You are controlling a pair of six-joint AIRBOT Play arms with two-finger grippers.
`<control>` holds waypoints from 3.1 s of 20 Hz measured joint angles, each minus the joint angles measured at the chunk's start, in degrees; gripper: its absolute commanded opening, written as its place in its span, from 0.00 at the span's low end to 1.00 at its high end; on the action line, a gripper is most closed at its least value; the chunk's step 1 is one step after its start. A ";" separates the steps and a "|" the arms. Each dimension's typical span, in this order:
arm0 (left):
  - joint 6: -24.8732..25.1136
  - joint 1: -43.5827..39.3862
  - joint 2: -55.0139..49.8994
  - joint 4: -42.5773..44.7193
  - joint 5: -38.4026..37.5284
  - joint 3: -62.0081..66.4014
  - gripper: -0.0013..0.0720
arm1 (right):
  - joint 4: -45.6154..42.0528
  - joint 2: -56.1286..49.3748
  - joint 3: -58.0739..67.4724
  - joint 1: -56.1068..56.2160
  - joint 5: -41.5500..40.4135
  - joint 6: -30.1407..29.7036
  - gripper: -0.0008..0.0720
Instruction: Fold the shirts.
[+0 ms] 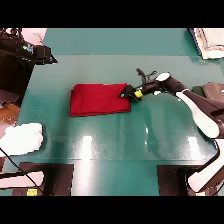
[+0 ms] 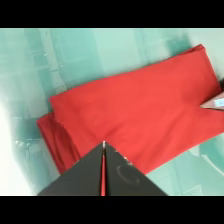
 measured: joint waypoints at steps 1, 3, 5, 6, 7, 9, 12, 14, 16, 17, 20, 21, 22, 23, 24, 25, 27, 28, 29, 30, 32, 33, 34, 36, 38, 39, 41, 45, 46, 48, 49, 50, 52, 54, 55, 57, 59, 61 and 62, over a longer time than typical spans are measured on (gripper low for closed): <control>0.00 0.00 0.00 -0.02 -0.13 0.00 0.05 | -0.31 -1.09 1.86 1.14 -0.46 -0.09 0.23; -0.02 0.00 0.00 -0.07 -0.35 0.00 0.05 | -0.24 -2.47 4.96 2.75 -0.92 -0.09 0.04; -0.02 0.00 -0.02 -0.48 -0.63 0.00 0.05 | -0.11 -3.15 7.17 3.63 -1.22 -0.13 0.03; -0.02 0.00 0.00 -0.90 -0.83 0.00 0.05 | -0.11 -3.13 7.89 3.74 -1.22 -0.11 0.03; -0.04 -0.22 0.00 -1.33 -1.03 0.00 0.05 | 0.00 -2.49 8.26 3.41 -1.22 -0.09 0.03; -0.04 -1.53 0.00 -1.92 -1.70 0.00 0.05 | -0.04 0.20 7.37 1.57 -1.97 0.11 0.03; -0.02 -5.42 0.00 -2.45 -2.03 0.00 0.05 | -0.04 7.63 2.82 -4.61 -3.74 0.33 0.03; 0.00 -8.59 -0.02 -2.58 -1.38 0.00 0.05 | -0.83 14.23 -1.29 -11.26 -4.35 0.35 0.03; 0.00 -11.85 0.00 -2.64 0.31 0.00 0.05 | -3.10 20.20 -4.61 -18.43 -4.92 0.39 0.03; 0.00 -13.51 -0.02 -2.64 1.44 0.00 0.05 | -4.50 23.10 -6.05 -22.60 -5.14 0.42 0.03; 0.02 -17.81 -0.02 -2.71 4.74 0.00 0.05 | -7.41 29.33 -8.74 -34.75 -5.95 0.46 0.03; 0.02 -19.15 0.00 -2.78 5.77 0.00 0.05 | -7.80 30.64 -9.07 -38.82 -6.14 0.48 0.03; 0.02 -20.39 -0.02 -2.80 6.58 0.00 0.05 | -8.26 31.58 -9.20 -42.58 -6.45 0.50 0.03; 0.00 -21.40 0.00 -2.80 7.28 0.00 0.05 | -8.70 32.17 -9.22 -45.64 -6.75 0.50 0.03; 0.00 -22.29 -0.02 -2.78 7.78 0.00 0.05 | -8.74 32.68 -9.27 -48.63 -7.41 0.50 0.03; 0.00 -23.02 0.00 -2.78 8.17 0.00 0.05 | -8.72 33.00 -9.27 -50.86 -8.33 0.50 0.03; 0.00 -24.04 -0.02 -2.75 8.68 0.00 0.05 | -8.63 33.42 -9.31 -54.29 -10.21 0.50 0.03; 0.00 -24.37 -0.02 -2.75 8.94 0.00 0.05 | -8.57 33.55 -9.31 -55.45 -11.45 0.50 0.03; 0.00 -24.65 -0.02 -2.73 8.96 0.00 0.05 | -8.50 33.66 -9.25 -56.17 -12.35 0.48 0.03; 0.00 -24.74 -0.02 -2.71 9.18 0.00 0.05 | -8.46 33.70 -8.94 -56.74 -12.94 0.48 0.03; 0.00 -24.96 -0.02 -2.62 9.31 0.00 0.05 | -8.44 33.79 -7.28 -57.51 -13.66 0.48 0.03; -0.02 -25.05 -0.02 -2.69 9.33 0.00 0.05 | -8.44 33.83 -5.99 -57.72 -13.66 0.46 0.03; 0.00 -25.09 -0.02 -2.69 9.33 0.00 0.05 | -8.46 33.92 -4.28 -57.99 -13.29 0.44 0.03; -0.02 -25.14 -0.02 -2.69 9.33 0.00 0.05 | -8.59 34.47 -1.11 -58.80 -11.82 0.37 0.03; -0.02 -25.16 -0.02 -2.69 9.27 0.00 0.05 | -8.81 35.65 1.40 -60.13 -9.51 0.39 0.03; -0.02 -25.18 -0.02 -2.69 9.16 0.00 0.05 | -8.83 36.44 2.12 -60.96 -8.37 0.39 0.03; -0.02 -25.18 -0.02 -2.60 9.05 0.00 0.05 | -8.96 38.16 3.06 -62.93 -5.64 0.37 0.03; 0.00 -25.18 -0.02 -2.25 8.90 0.00 0.05 | -9.97 41.42 3.85 -66.51 -0.63 0.39 0.03; -0.02 -25.18 -0.02 -2.16 8.87 0.00 0.05 | -11.26 42.10 3.89 -67.01 0.94 0.42 0.03; 0.00 -25.18 -0.02 -2.14 8.61 0.00 0.05 | -15.10 43.10 4.00 -67.60 4.26 1.16 0.04; 0.02 -25.18 -0.02 -2.12 8.41 0.00 0.05 | -17.49 43.43 4.02 -67.78 6.25 1.44 0.04; 0.20 -25.18 -0.02 -2.08 8.28 0.00 0.05 | -19.78 43.60 4.07 -67.89 8.20 1.73 0.04; 0.79 -25.18 -0.02 -1.97 7.69 -0.04 0.05 | -24.98 43.89 4.09 -68.06 12.55 2.89 0.04; 1.11 -25.18 -0.02 -1.92 7.30 -0.07 0.05 | -30.75 44.02 4.07 -68.15 16.96 4.70 0.04; 1.20 -25.20 -0.04 -1.88 7.19 -0.11 0.05 | -33.88 44.11 4.09 -68.17 19.06 5.99 0.05; 1.38 -25.20 -0.04 -1.77 7.08 -0.11 0.05 | -39.93 44.15 4.09 -68.22 22.84 8.26 0.40; 1.42 -25.20 -0.04 -1.77 6.91 -0.11 0.05 | -46.18 44.30 4.11 -68.24 26.14 10.23 0.69; 1.49 -25.20 -0.04 -1.77 6.84 -0.11 0.05 | -51.25 44.65 4.11 -68.24 28.11 11.26 0.70; 1.53 -25.20 -0.04 -1.77 6.80 -0.11 0.05 | -53.16 44.83 4.11 -68.24 28.70 11.61 0.70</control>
